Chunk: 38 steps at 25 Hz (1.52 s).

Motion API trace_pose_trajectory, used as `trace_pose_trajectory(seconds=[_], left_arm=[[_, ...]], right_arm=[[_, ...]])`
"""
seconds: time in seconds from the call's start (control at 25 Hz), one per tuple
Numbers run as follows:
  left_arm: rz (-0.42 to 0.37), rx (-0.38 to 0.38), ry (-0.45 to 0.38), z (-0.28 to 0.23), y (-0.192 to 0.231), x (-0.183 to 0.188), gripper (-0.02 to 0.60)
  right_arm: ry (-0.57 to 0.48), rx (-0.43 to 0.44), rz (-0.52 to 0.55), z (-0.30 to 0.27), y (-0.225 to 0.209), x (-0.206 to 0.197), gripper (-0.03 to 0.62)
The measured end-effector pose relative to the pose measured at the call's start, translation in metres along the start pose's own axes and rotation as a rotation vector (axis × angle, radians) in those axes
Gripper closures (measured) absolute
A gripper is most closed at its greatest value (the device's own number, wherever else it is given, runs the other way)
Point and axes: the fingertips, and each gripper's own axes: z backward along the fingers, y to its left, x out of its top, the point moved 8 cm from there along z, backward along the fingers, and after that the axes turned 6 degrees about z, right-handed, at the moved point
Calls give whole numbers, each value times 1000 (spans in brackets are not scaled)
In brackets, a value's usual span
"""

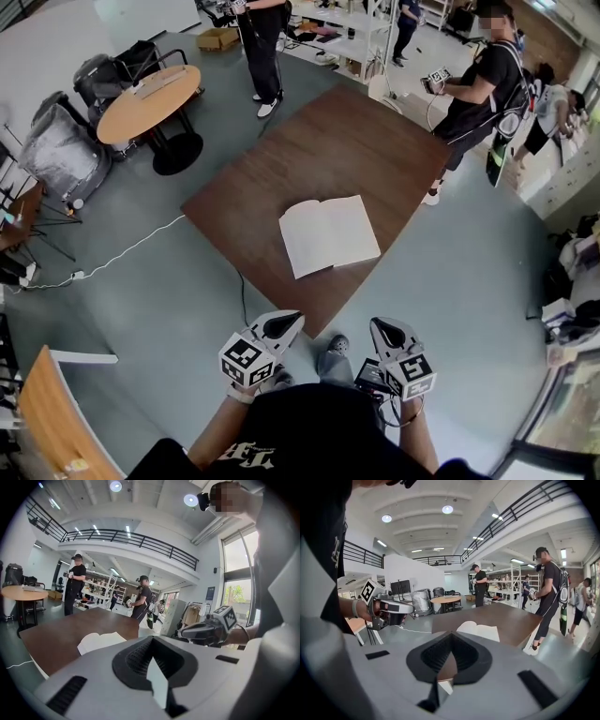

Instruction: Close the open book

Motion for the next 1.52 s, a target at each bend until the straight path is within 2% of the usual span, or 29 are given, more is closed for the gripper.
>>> trace_pose_trajectory(seconds=[0.52,0.72,1.16,1.36,1.52], left_arm=[[18,77,-9,-66,16,33,578],[42,102,-3,-92,13,34,578],[37,60,36,-138,0,36,578],[28,58,36,-153,-1,42,578],[37,53,49,-155,-1,42,578]], right_arm=[[-5,66,7,-34,-81,11,606],[-8,87,12,-40,-111,10,606],[-36,49,21,-45,-153,10,606],[-1,35,0,-42,-163,15,606],[-11,59,8,-54,-169,0,606]])
